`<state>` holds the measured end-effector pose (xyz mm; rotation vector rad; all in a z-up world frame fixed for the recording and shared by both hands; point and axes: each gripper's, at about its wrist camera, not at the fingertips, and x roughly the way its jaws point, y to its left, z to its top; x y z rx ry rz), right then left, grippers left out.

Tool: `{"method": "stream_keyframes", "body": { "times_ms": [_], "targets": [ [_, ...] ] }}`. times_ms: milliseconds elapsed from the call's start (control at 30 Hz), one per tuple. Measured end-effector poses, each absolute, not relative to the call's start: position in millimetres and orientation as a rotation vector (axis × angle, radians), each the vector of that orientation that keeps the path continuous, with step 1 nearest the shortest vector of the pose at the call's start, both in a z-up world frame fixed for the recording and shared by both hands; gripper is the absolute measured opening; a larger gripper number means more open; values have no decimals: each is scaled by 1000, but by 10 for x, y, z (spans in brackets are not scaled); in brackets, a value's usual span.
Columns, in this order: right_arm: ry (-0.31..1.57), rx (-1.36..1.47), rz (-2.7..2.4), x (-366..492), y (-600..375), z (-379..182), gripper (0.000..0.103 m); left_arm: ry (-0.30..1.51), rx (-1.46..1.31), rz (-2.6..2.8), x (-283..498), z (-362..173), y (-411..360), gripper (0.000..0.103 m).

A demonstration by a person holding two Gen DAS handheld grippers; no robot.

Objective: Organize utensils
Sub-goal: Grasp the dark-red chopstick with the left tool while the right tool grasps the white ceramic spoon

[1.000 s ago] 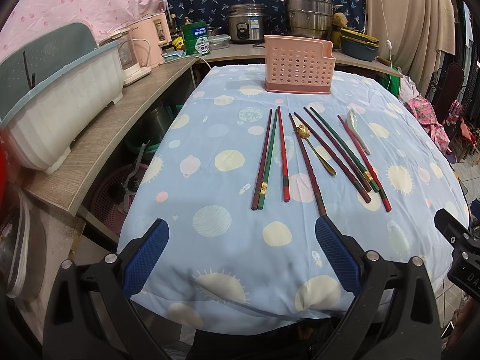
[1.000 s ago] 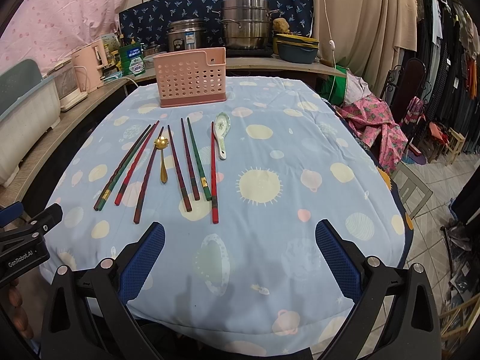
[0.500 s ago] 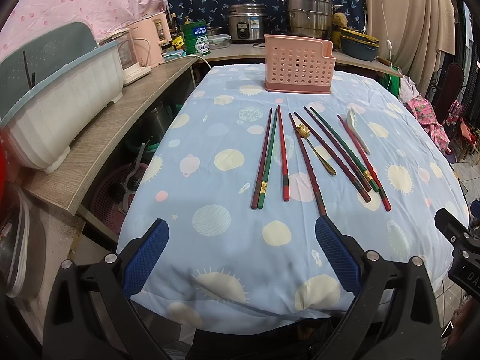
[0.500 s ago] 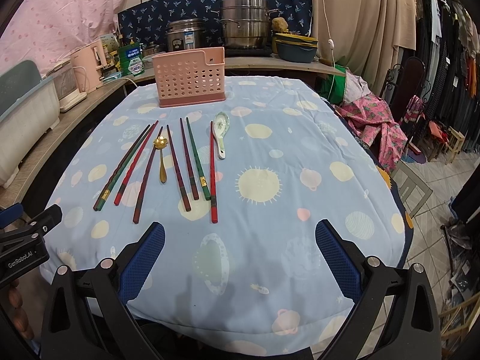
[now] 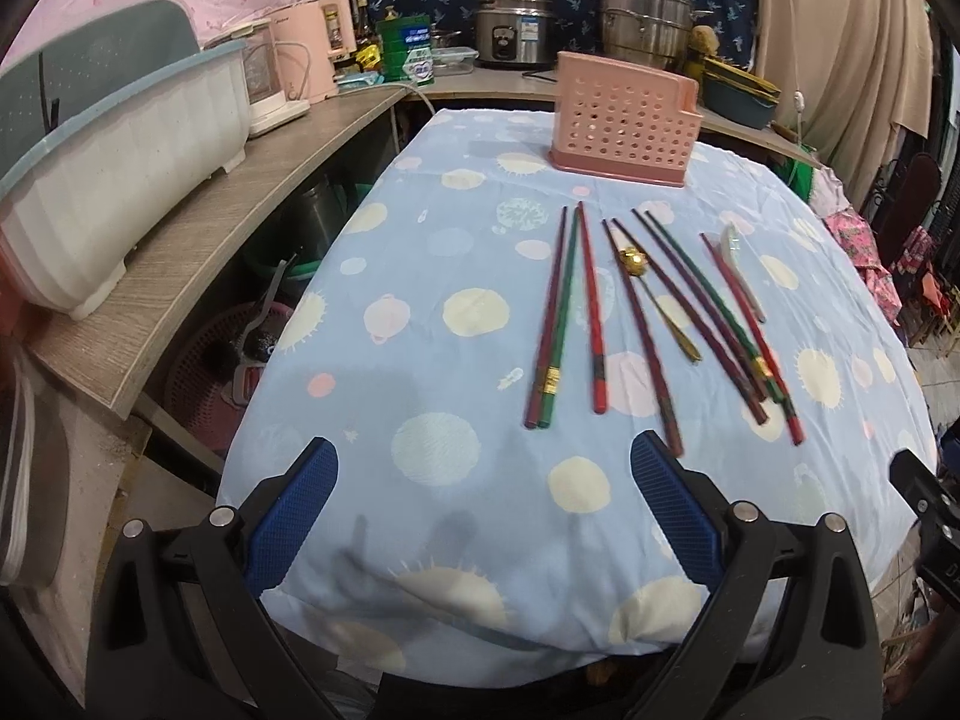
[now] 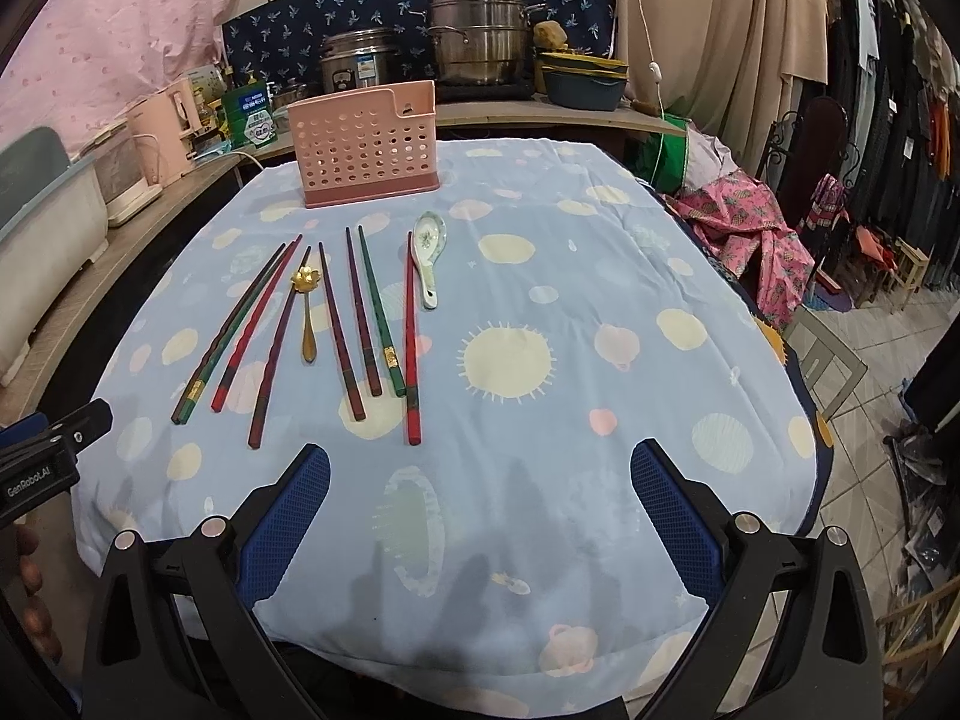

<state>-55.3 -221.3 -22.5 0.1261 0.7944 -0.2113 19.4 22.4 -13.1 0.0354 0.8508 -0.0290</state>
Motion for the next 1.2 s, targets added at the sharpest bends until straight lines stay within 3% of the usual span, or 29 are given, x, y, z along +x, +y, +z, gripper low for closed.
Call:
{"method": "stream_keyframes", "body": {
  "times_ms": [267, 400, 967, 1200],
  "targets": [
    [824, 138, -216, -353, -2279, -353, 96, 887, 38, -7, 638, -401, 271, 93],
    [837, 139, -217, -236, -2295, -405, 96, 920, 43, -21, 828, -548, 256, 82],
    [872, 143, -206, 111, -2291, -537, 96, 952, 30, -52, 1087, -729, 228, 75],
    [876, 151, -204, 209, -2313, -568, 96, 969, 6, -58, 1059, -727, 254, 66]
  ]
}}
